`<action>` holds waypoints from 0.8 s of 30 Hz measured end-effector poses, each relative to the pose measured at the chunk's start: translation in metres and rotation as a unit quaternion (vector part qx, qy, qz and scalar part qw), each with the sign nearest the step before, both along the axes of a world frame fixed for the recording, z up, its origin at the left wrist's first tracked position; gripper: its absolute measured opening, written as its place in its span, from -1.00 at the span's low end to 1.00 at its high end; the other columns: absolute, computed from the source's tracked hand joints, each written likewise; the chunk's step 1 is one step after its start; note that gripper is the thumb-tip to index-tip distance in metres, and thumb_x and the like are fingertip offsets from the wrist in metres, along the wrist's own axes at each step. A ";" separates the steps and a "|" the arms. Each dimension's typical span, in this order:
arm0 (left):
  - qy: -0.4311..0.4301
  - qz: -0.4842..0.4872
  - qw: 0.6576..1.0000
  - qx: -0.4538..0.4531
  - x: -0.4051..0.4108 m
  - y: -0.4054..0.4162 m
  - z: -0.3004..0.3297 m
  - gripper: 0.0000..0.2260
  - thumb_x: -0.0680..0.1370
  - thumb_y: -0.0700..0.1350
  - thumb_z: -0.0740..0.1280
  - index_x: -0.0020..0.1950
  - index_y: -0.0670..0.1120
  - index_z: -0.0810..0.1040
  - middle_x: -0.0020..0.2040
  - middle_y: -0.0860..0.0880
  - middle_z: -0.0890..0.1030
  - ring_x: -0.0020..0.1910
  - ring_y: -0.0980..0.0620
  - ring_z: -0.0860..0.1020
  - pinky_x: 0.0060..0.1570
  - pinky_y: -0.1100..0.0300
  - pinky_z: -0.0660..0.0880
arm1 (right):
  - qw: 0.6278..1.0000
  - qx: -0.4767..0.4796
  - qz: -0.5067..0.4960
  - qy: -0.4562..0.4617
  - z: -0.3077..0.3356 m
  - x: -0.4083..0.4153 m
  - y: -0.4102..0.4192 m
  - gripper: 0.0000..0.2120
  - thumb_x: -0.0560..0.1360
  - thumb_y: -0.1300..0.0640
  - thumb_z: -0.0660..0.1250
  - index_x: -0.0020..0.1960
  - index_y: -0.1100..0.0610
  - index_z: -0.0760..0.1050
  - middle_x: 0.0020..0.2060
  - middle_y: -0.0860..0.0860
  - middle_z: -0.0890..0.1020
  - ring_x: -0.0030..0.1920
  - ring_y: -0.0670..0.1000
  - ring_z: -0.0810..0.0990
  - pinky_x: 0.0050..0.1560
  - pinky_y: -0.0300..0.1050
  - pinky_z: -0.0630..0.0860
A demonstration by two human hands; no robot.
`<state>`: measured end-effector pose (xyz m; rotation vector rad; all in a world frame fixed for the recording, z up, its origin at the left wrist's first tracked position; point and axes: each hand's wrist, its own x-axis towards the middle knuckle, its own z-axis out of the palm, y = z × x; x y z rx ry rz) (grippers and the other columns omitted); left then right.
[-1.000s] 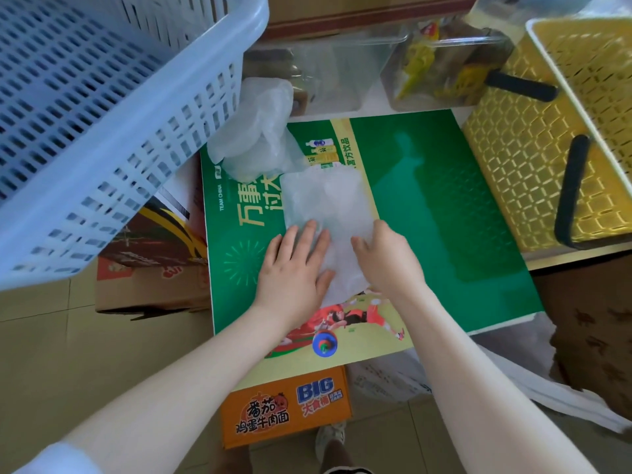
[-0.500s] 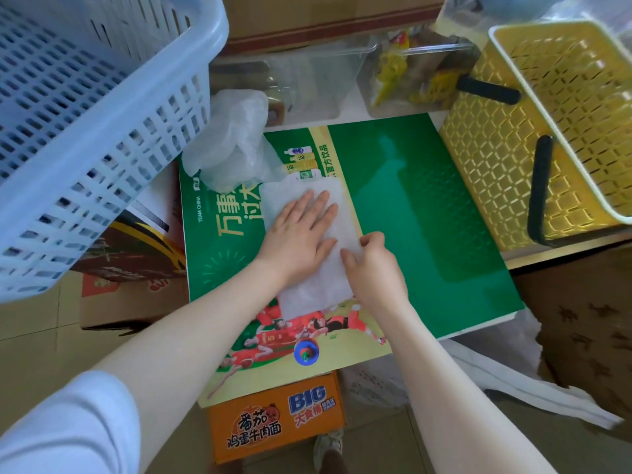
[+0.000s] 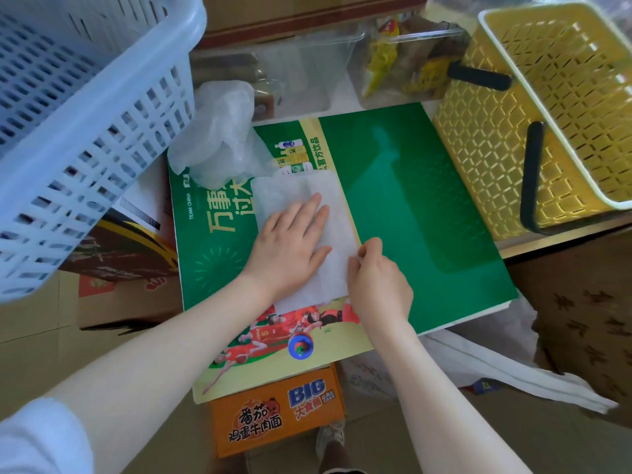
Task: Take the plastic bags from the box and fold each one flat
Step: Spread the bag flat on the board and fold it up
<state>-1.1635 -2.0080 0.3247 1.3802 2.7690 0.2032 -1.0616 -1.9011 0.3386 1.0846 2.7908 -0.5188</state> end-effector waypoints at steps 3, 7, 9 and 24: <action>-0.015 -0.005 1.000 -0.005 0.024 -0.026 -0.006 -0.40 0.49 0.17 0.06 0.32 -0.25 0.41 0.34 -0.23 0.43 0.28 -0.18 0.44 0.29 0.03 0.13 | 1.000 0.007 -0.007 -0.029 -0.002 -0.001 0.001 -0.85 0.59 0.08 0.09 0.05 0.16 0.30 -0.06 0.12 0.58 -0.05 0.18 0.55 -0.29 -0.08 0.28; -0.046 0.015 0.998 -0.048 0.030 -0.040 -0.015 -0.31 0.46 0.27 0.05 0.42 -0.18 0.30 0.43 -0.23 0.29 0.40 -0.20 0.28 0.37 0.04 0.02 | 0.980 0.151 0.090 0.098 -0.003 -0.001 -0.007 -0.81 0.33 0.30 0.20 -0.08 0.22 0.49 -0.13 0.16 0.58 -0.12 0.20 0.56 -0.26 -0.06 0.43; -0.058 0.025 0.997 -0.047 0.030 -0.038 -0.014 -0.29 0.45 0.28 0.05 0.44 -0.16 0.24 0.46 -0.23 0.23 0.43 -0.20 0.21 0.38 0.03 -0.01 | 0.958 0.119 0.213 0.148 -0.006 -0.006 -0.016 -0.64 0.31 0.25 0.11 0.03 0.27 0.53 0.04 0.19 0.60 0.10 0.20 0.53 0.04 -0.01 0.44; -0.080 0.052 0.995 -0.033 0.030 -0.040 -0.016 -0.15 0.39 0.37 0.06 0.40 -0.28 0.28 0.44 -0.26 0.25 0.43 -0.19 0.21 0.35 0.01 0.07 | 0.958 0.107 0.264 0.012 -0.009 -0.023 -0.003 -0.34 0.51 -0.12 -0.11 0.44 0.28 0.24 0.45 0.17 0.26 0.46 0.12 0.24 0.43 0.00 -0.05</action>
